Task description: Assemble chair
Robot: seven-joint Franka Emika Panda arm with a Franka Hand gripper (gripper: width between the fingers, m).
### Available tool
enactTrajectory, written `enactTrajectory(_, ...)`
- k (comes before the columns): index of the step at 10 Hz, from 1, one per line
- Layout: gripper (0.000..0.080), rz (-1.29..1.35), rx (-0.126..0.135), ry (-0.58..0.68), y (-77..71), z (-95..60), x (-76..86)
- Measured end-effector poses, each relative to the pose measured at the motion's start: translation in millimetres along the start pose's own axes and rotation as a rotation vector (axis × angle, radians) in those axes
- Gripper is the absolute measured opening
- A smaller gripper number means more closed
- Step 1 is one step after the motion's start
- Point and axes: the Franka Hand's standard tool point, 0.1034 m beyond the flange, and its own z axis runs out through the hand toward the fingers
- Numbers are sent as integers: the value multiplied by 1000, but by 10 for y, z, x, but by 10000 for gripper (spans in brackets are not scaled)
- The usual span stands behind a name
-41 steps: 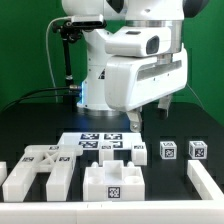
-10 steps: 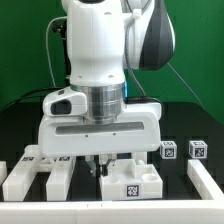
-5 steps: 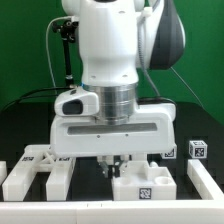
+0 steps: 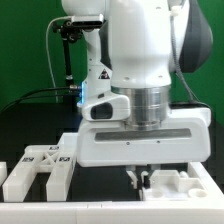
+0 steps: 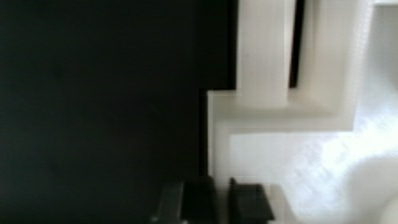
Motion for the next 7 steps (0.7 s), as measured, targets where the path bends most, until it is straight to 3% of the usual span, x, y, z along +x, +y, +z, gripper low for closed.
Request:
enactTrajectory(4, 28, 3, -11, -41, 4, 27, 12)
enactTrajectory(5, 106, 3, -10, -40, 7, 27, 13)
enactTrajectory(6, 106, 3, -10, -41, 6, 29, 11)
enactTrajectory(7, 293, 3, -10, -42, 6, 31, 8)
